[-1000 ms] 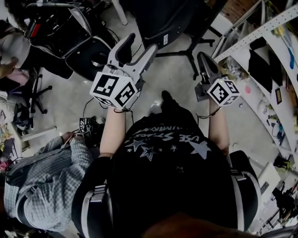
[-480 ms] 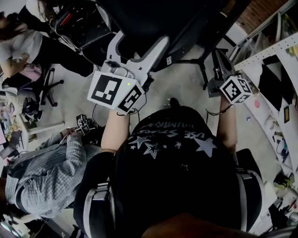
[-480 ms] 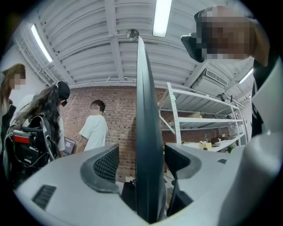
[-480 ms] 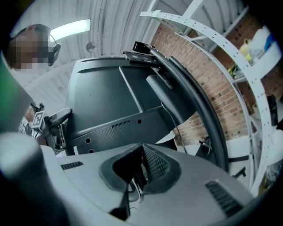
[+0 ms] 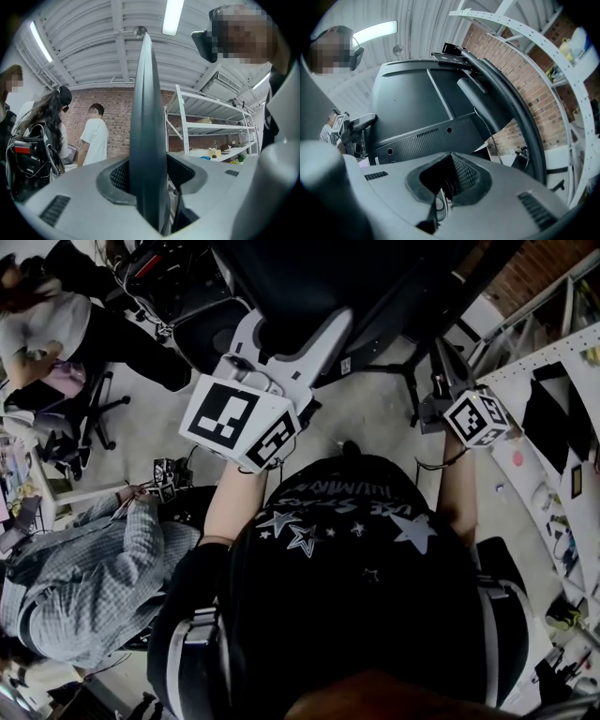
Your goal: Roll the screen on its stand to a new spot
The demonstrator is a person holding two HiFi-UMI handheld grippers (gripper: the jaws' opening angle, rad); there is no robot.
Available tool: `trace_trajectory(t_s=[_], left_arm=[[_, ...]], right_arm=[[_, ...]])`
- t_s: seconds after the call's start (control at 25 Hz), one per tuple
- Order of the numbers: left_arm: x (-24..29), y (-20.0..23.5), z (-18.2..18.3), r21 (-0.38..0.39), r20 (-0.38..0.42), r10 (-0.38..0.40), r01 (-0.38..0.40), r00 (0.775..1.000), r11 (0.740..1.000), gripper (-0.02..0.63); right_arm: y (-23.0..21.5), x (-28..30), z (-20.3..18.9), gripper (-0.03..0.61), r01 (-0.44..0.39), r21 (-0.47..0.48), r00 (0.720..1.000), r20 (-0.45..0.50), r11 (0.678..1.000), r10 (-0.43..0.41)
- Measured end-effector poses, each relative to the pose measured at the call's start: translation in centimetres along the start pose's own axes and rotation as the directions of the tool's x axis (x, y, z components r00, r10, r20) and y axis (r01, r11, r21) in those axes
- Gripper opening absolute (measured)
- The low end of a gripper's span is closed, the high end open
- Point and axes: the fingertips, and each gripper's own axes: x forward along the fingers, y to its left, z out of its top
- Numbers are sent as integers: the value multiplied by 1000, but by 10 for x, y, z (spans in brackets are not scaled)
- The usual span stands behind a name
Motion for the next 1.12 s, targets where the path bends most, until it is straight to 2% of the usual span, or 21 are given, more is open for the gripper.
trace_trajectory(t_s=[0.2, 0.4, 0.64, 1.12], left_arm=[[15, -11, -6, -5, -10, -6, 6, 1000, 1000, 212], [-5, -3, -4, -1, -2, -6, 6, 1000, 1000, 212], [-11, -15, -4, -1, 9, -15, 15, 1000, 1000, 210], [-81, -35, 8, -12, 52, -11, 11, 999, 1000, 210]], right_arm=[[-3, -2, 2, 8, 5, -13, 1000, -14, 1000, -5], [24, 0, -7, 8, -6, -29, 1000, -5, 1000, 6], [33, -23, -4, 8, 31, -31, 999, 12, 999, -31], [72, -101, -57, 8, 112, -4, 993, -19, 994, -113]])
